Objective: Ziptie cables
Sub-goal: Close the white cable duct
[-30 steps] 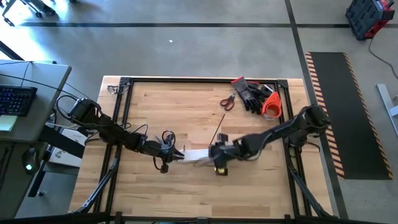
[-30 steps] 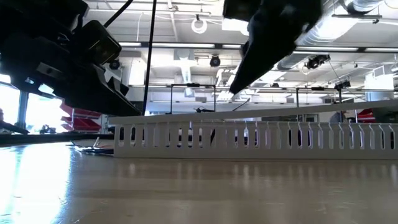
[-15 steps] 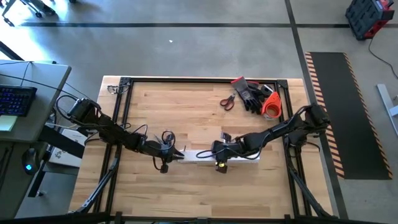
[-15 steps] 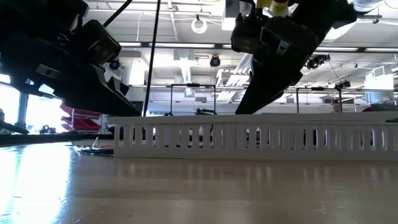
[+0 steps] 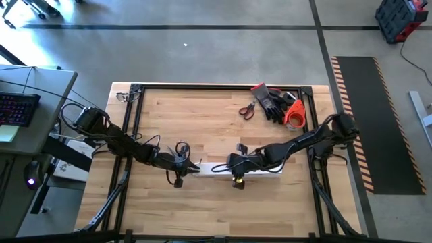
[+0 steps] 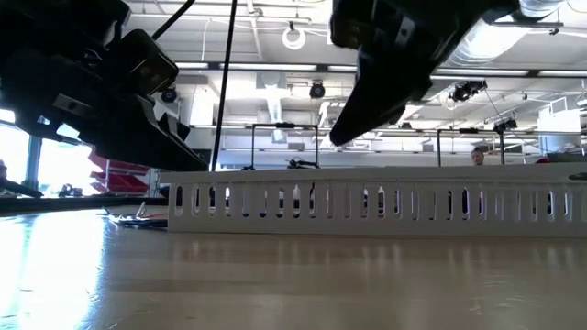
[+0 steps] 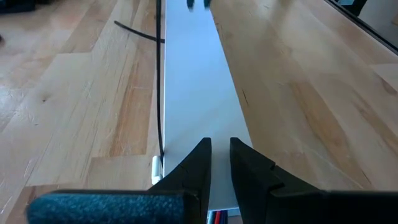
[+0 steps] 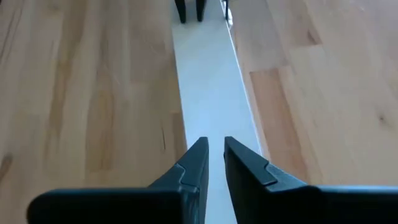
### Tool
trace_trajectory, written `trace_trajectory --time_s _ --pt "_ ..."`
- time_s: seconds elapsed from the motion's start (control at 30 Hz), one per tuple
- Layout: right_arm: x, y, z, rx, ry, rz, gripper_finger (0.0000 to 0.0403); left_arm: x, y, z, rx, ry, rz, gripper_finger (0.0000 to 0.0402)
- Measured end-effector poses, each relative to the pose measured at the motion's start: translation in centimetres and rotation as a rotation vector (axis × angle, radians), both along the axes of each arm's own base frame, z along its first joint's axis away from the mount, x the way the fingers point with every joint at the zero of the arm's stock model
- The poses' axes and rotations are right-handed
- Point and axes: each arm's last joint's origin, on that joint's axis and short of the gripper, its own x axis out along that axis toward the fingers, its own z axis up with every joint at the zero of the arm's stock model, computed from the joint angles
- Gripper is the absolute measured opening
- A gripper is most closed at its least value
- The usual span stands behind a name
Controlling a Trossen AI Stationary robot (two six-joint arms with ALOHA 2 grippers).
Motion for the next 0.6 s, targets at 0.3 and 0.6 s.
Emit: trace_trajectory --time_s 0.3,0.6 --pt "1.2 1.4 -4.1 -0.008 0.024 0.004 0.0034 0.0 0.0 0.0 0.003 -0.001 -0.003 0.0042" --pt "0.5 1.7 -1.5 -0.027 -0.007 0.018 0.0034 0.0 0.0 0.0 0.002 -0.004 -0.004 0.0042"
